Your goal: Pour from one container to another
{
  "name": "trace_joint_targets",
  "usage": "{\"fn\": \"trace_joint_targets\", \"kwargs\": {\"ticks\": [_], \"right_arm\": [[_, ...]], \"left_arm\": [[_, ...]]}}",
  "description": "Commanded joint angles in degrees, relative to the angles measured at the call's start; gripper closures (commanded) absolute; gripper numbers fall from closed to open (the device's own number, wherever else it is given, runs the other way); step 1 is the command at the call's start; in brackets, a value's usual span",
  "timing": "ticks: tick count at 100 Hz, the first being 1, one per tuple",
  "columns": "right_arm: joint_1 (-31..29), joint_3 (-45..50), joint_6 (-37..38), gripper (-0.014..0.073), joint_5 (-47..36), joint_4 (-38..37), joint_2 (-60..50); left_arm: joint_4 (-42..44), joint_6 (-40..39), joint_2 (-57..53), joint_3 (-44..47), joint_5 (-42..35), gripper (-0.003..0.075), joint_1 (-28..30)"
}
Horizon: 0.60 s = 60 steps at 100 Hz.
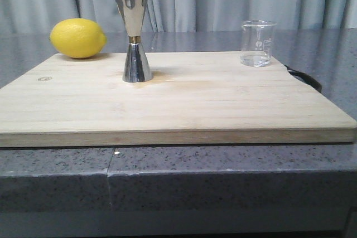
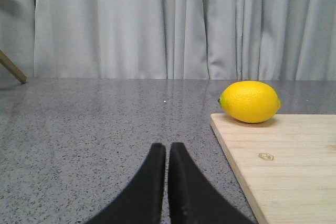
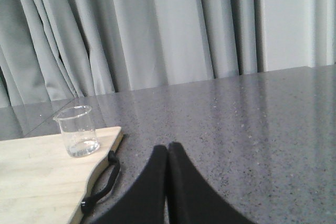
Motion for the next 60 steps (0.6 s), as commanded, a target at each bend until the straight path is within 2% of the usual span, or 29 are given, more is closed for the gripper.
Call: {"fn": "trace_joint_targets", "kwargs": {"ticks": [1,60], "right_arm": [[-0.36,1.42,-0.69,0.0664,-2.83,-0.01,-1.24],[-0.36,1.42,-0.69,0.0664,-2.18,-0.01,-1.24]], "left_arm": [[0.01,-0.5,-1.42,2.02,-4.09,0.0739,0.19],[0.01,-0.5,-1.42,2.02,-4.09,0.0739,0.19]]}}
